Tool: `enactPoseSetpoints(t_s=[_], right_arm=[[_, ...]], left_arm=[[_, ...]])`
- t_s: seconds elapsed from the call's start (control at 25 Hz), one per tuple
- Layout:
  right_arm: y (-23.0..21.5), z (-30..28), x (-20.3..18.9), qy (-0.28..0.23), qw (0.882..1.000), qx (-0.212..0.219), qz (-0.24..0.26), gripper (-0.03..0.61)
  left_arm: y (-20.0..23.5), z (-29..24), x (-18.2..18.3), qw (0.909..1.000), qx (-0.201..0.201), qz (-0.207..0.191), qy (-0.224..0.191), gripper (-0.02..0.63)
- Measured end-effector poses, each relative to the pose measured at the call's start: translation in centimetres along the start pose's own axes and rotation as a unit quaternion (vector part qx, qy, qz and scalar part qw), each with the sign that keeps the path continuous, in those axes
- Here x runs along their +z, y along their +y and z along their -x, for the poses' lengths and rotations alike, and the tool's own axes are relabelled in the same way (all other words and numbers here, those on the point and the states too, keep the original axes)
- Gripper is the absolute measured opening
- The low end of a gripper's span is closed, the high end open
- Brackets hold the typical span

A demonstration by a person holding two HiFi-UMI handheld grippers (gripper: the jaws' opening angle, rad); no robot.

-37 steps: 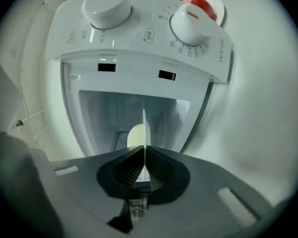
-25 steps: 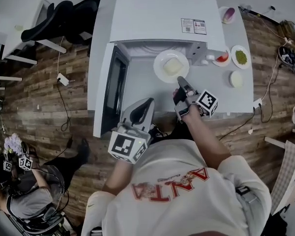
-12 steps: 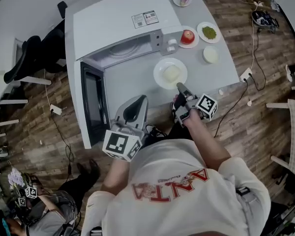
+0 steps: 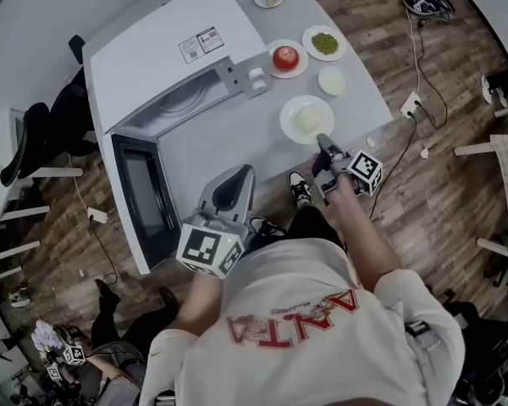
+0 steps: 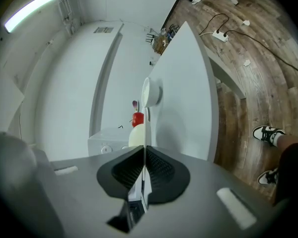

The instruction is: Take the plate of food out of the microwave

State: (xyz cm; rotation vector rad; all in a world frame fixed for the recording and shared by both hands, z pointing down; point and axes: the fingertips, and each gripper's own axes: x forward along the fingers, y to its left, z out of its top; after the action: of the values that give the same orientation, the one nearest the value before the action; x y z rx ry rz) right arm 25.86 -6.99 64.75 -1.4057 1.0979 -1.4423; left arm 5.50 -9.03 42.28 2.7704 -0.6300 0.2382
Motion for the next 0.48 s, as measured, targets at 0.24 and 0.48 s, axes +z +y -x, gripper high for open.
enactPoseSetpoints(t_s=[0.24, 0.48], right_arm=[[-2.2, -1.1, 1.8, -0.007, 1.0, -0.021, -0.004, 0.018], [-3.0, -2.3, 2.3, -0.008, 0.999, -0.032, -0.005, 0.017]], left_arm=[[0.4, -1.2, -1.2, 0.9998, -0.001, 0.01, 0.018, 0.008], [1.1, -2.5, -1.5, 0.9995, 0.002, 0.012, 0.029, 0.008]])
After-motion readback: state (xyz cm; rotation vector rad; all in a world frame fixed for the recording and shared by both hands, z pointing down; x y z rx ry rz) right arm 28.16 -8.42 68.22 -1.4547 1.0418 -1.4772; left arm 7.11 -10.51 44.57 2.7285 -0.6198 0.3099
